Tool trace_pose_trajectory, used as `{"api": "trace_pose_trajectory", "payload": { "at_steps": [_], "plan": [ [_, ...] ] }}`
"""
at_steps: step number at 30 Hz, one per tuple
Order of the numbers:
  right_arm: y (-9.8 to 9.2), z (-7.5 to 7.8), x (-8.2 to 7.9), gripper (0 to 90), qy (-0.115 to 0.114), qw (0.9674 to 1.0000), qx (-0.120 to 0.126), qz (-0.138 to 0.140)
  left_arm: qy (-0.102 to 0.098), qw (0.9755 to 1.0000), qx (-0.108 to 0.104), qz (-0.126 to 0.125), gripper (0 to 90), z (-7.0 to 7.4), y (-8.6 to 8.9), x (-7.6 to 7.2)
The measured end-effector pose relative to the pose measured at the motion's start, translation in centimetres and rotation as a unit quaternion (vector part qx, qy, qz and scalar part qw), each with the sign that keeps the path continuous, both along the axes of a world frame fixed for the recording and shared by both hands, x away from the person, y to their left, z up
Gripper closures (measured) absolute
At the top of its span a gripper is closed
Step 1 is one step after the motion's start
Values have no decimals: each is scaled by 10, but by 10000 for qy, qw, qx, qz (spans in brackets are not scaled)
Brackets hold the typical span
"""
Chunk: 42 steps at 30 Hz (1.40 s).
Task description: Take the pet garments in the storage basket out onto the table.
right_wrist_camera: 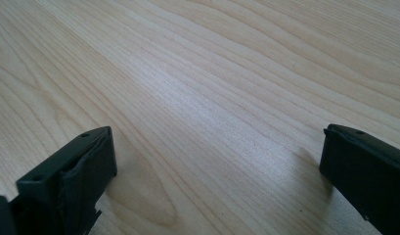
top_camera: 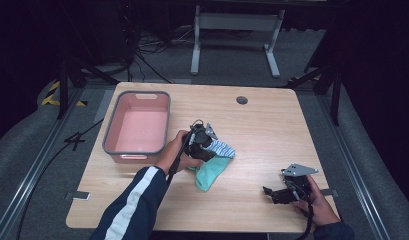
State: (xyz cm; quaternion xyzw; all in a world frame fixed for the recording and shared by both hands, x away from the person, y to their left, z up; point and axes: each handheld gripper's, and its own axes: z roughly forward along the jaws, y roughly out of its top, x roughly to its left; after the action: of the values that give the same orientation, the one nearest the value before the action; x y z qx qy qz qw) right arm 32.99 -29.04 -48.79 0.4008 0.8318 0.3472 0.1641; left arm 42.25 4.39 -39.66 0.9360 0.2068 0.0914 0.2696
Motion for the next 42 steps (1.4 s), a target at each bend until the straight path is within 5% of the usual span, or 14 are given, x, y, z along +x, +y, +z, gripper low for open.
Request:
{"api": "trace_pose_trajectory", "payload": {
  "at_steps": [19, 28, 42],
  "plan": [
    [0, 0, 0, 5, 0, 10000, 0, 0, -564, 9983, -105, -129, 216, 30, 20, -28],
    [0, 0, 0, 5, 0, 10000, 1, -1, -790, 9968, 29, -117, 210, 37, 41, -43],
    [0, 0, 0, 5, 0, 10000, 1, 0, -769, 9961, 307, -303, 215, 34, 73, -70]
  ]
}}
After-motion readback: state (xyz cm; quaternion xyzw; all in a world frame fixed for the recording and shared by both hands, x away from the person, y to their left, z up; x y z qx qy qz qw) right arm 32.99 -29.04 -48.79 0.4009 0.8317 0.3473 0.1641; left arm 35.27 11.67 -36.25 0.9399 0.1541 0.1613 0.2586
